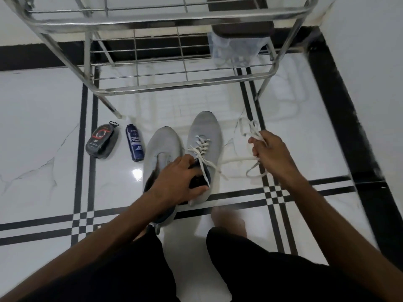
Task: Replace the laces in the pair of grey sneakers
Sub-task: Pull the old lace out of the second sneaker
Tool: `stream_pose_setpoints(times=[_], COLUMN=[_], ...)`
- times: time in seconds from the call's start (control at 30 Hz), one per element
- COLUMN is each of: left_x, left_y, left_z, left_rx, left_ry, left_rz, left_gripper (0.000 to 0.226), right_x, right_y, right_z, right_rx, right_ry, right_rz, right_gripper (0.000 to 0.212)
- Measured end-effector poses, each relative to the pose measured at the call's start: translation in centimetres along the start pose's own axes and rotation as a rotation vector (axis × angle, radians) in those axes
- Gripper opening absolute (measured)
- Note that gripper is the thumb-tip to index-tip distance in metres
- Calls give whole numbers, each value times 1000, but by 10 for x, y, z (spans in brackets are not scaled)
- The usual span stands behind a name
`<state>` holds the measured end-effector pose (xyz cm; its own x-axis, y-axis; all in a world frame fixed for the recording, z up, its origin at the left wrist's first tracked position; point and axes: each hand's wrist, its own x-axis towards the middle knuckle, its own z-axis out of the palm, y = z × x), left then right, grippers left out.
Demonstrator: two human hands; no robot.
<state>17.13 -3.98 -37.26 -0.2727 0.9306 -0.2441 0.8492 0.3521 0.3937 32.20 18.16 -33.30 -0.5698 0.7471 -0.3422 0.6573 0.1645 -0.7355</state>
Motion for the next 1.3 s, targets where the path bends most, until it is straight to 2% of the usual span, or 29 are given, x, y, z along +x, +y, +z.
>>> stream_pose_setpoints(times=[0.1, 0.17, 0.37, 0.47, 0.53, 0.63, 0.73, 0.8, 0.9, 0.97, 1.03, 1.1, 1.17, 1.3], left_x=[6, 8, 8, 6, 8, 16, 27, 33, 40, 41, 40, 37, 37, 39], left_y=[2, 2, 8, 11, 11, 10, 9, 9, 7, 4, 1, -3, -7, -9], left_z=[2, 3, 12, 15, 15, 14, 14, 13, 10, 9, 10, 10, 10, 10], left_rx=[-46, -32, -26, -56, -97, -141, -136, -164, -289, -358, -431, -508, -555, -593], left_ry=[-60, -69, -51, 10, 74, 153, 133, 105, 94, 118, 163, 204, 240, 272], left_rz=[-39, -43, -33, -24, -43, -83, -111, -121, -138, -132, -137, -176, -201, -181], left_gripper=[44, 37, 31, 23, 24, 35, 48, 44, 34, 29, 24, 16, 16, 15], right_x=[1, 2, 15, 18, 17, 15, 16, 20, 15, 2, -10, -20, -23, -16], right_y=[18, 27, 43, 57, 67, 78, 84, 84, 72, 56, 40, 23, 15, 19], right_z=[-24, -28, -20, -4, 9, 24, 31, 34, 35, 38, 47, 58, 70, 83], right_rx=[5, 46, 388, 440, 365, 65, -145, -208, -324, -415, -275, -80, -111, -243], right_ry=[120, 144, 240, 194, 112, -13, -29, -29, -78, -62, -90, -240, -348, -254], right_rz=[65, 111, 265, 340, 377, 312, 280, 285, 283, 144, -67, -135, -193, -234], right_gripper=[20, 22, 14, 17, 21, 26, 26, 24, 49, 55, 45, 37, 36, 22])
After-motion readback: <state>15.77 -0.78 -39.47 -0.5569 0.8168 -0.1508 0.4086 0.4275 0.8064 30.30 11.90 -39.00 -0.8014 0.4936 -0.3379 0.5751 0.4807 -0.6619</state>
